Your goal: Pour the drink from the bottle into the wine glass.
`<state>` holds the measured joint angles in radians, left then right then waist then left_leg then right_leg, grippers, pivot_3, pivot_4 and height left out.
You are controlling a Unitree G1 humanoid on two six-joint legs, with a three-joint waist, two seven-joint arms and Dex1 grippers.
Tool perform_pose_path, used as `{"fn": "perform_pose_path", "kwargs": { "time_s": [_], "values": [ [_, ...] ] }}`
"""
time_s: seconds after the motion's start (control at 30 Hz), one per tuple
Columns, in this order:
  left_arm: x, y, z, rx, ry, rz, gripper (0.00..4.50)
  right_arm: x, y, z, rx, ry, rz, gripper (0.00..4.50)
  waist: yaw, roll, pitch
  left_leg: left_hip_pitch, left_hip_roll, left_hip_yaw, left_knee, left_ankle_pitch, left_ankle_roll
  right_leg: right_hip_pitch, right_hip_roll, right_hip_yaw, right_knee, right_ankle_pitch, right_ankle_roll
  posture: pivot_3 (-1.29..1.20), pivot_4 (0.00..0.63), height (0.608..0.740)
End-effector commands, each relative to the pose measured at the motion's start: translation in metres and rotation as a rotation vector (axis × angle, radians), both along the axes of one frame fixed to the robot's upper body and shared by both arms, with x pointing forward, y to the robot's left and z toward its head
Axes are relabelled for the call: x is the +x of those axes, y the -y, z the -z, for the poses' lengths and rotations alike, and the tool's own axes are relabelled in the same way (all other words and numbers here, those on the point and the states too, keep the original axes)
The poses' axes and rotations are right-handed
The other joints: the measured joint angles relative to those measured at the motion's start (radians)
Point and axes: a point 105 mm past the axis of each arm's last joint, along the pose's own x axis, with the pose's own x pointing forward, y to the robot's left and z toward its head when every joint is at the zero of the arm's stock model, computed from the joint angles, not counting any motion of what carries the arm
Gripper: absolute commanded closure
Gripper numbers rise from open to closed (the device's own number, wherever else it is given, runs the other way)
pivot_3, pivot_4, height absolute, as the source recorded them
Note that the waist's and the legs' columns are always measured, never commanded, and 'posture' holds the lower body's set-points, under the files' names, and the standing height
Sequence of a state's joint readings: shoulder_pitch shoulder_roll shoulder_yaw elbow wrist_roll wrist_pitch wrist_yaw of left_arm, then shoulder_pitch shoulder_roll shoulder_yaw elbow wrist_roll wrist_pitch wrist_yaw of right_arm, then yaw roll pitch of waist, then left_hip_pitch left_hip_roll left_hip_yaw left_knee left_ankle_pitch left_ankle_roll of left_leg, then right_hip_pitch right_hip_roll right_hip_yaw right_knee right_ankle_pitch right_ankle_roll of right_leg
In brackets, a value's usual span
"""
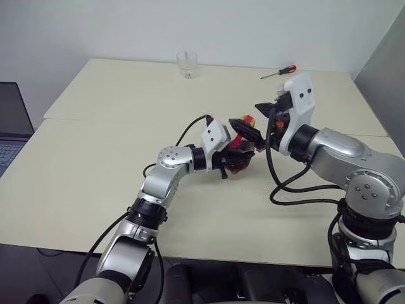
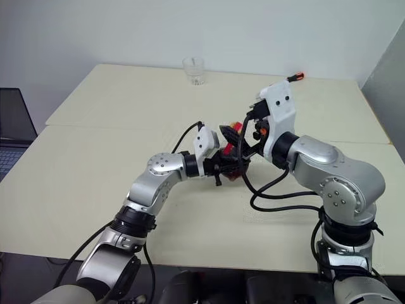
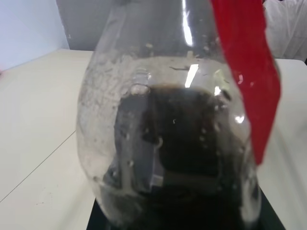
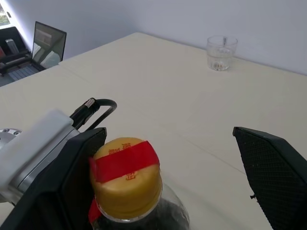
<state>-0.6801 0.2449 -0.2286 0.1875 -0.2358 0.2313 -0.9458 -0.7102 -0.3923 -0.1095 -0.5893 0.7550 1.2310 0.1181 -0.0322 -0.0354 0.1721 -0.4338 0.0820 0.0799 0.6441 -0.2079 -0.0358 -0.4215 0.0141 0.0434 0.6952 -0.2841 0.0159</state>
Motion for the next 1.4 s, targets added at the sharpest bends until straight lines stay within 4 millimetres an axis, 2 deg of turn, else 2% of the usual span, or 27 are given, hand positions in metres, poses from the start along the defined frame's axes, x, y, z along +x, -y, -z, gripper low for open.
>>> {"fn": "perform_pose_path", "kwargs": {
  "time_s": [0.03,0.5,0.6,0.7,0.93,1.4],
  "values": [
    [-0.004,0.001,-0.022,-0.043,0.08,0.019,3.47,-0.008,0.011,-0.012,0.026,0.052,0.011,0.0,0.0,0.0,0.0,0.0,0.0,0.0,0.0,0.0,0.0,0.0,0.0,0.0,0.0,0.0,0.0,0.0,0.15,0.74],
    [-0.004,0.001,-0.021,-0.033,0.08,0.024,3.47,-0.028,0.028,-0.003,0.006,0.021,-0.04,0.0,0.0,0.0,0.0,0.0,0.0,0.0,0.0,0.0,0.0,0.0,0.0,0.0,0.0,0.0,0.0,0.0,0.15,0.74],
    [-0.003,0.0,-0.022,-0.031,0.081,0.024,3.47,-0.035,0.024,0.001,-0.003,0.003,-0.095,0.0,0.0,0.0,0.0,0.0,0.0,0.0,0.0,0.0,0.0,0.0,0.0,0.0,0.0,0.0,0.0,0.0,0.15,0.74],
    [-0.003,0.0,-0.022,-0.03,0.081,0.025,3.47,-0.044,0.011,-0.005,0.024,0.019,-0.177,0.0,-0.001,0.0,0.0,0.0,0.0,0.0,0.0,0.0,0.0,0.0,0.0,0.0,0.0,0.0,0.0,0.0,0.15,0.74],
    [-0.003,0.001,-0.022,-0.033,0.082,0.023,3.47,-0.034,-0.002,-0.012,0.038,0.033,-0.159,0.0,0.0,0.0,0.0,0.0,0.0,-0.002,0.0,0.0,0.0,0.001,0.0,0.0,0.0,0.0,0.0,0.0,0.15,0.74],
    [-0.005,0.001,-0.022,-0.038,0.084,0.016,3.47,-0.007,-0.01,-0.012,0.074,0.035,-0.063,0.0,0.0,0.0,0.0,0.0,0.0,-0.001,0.0,0.0,0.0,0.0,0.0,0.0,0.0,0.0,0.0,0.0,0.15,0.74]
  ]
}}
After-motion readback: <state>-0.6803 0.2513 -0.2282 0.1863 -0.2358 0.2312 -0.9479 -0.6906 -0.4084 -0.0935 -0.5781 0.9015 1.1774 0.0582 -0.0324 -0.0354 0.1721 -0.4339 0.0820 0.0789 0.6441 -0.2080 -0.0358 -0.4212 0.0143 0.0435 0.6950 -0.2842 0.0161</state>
